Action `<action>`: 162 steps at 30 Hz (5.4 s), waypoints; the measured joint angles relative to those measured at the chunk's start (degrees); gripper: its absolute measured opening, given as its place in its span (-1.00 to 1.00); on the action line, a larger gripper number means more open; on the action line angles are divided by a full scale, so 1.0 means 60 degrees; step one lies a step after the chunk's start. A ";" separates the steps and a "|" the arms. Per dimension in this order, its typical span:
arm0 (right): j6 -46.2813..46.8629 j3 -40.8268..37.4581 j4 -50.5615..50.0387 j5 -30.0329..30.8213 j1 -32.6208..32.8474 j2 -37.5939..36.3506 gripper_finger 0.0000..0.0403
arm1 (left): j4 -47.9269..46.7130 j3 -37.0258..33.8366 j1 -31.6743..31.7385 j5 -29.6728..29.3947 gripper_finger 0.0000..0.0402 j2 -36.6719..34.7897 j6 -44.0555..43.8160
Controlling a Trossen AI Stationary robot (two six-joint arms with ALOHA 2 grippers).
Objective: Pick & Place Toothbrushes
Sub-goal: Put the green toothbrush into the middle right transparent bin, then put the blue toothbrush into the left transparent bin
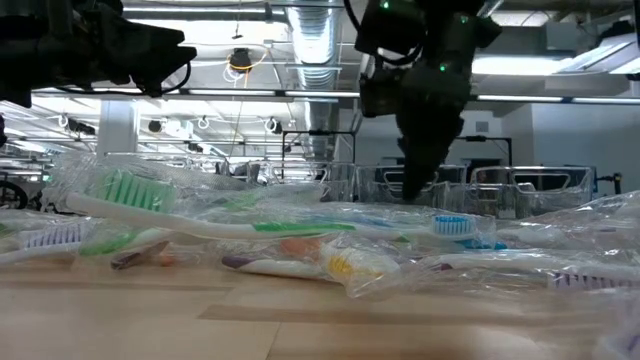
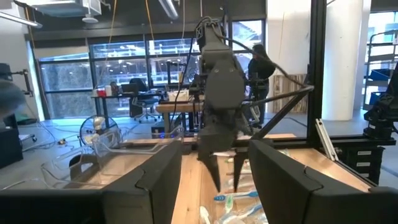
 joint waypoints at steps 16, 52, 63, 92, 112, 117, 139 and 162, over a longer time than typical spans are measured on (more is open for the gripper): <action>-0.0003 -0.0199 0.0259 0.0320 0.0144 -0.0004 -0.07 | 0.0016 0.0001 0.0000 0.0018 -0.10 0.0244 -0.0003; -0.0605 0.0056 0.0155 0.0247 -0.0195 0.1249 -0.79 | 0.0442 0.0000 0.0000 0.0051 -0.10 0.0809 0.0075; -0.0042 0.0483 -0.1314 0.0266 -0.0146 0.1183 -0.78 | 0.0851 -0.0002 0.0000 -0.0082 -0.10 0.0809 0.0506; 0.2828 0.5704 -0.8608 0.2797 0.0658 0.0649 -0.80 | 0.0849 -0.0002 0.0004 -0.0109 -0.10 0.0809 0.0324; 0.2660 0.5669 -0.8637 0.1662 -0.3340 -0.1607 -0.79 | 0.0847 -0.0002 0.0001 -0.0106 -0.10 0.0809 0.0321; 0.2213 0.5667 -0.8635 0.1249 -0.4340 -0.1366 -0.79 | 0.0845 -0.0002 0.0002 -0.0106 -0.10 0.0809 0.0317; 0.1425 0.5662 -0.8637 0.0328 -0.5706 0.1193 -0.79 | 0.0834 -0.0001 0.0001 -0.0104 -0.10 0.0809 0.0317; -0.0364 0.5663 -0.8641 0.0562 -0.5508 0.1824 0.02 | 0.0801 -0.0002 0.0003 -0.0102 -0.10 0.0809 0.0033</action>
